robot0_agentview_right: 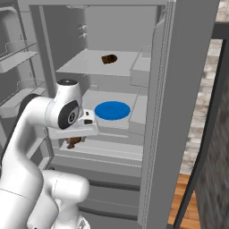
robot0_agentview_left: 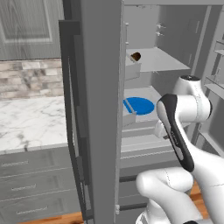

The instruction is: Transport the chicken drumstick from the fridge to the microwave and turn on the microwave.

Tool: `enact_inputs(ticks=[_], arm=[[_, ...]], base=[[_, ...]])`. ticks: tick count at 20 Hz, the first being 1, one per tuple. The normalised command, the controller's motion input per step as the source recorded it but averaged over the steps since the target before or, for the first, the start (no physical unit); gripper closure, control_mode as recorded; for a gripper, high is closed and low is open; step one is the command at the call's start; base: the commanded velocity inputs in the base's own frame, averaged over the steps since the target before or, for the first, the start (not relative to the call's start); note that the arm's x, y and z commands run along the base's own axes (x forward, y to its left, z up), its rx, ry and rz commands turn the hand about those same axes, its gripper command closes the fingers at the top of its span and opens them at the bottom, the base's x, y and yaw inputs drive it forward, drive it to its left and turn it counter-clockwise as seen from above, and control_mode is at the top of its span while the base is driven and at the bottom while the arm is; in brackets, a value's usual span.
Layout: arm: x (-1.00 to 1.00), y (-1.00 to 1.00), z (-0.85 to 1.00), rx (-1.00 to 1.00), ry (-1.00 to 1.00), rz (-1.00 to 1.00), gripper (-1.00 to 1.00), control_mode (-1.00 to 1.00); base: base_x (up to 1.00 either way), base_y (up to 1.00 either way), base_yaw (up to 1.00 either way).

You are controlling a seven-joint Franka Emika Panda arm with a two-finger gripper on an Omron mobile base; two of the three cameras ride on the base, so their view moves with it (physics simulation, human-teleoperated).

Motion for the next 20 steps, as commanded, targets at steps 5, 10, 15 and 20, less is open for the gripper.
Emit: enact_inputs(ticks=[5, 10, 15, 20], arm=[[-0.39, 0.03, 0.13, 0.00, 0.01, -0.08, 1.00, -1.00], [-0.36, 0.02, 0.31, 0.00, 0.00, -0.14, 1.00, -1.00], [-0.25, 0.11, 0.57, 0.00, 0.01, -0.05, 1.00, -1.00], [-0.40, 0.07, 0.49, 0.00, 0.00, -0.04, 1.00, -1.00]], base=[[0.00, 0.00, 0.00], [0.00, 0.00, 0.00], [0.00, 0.00, 0.00], [0.00, 0.00, 0.00]])
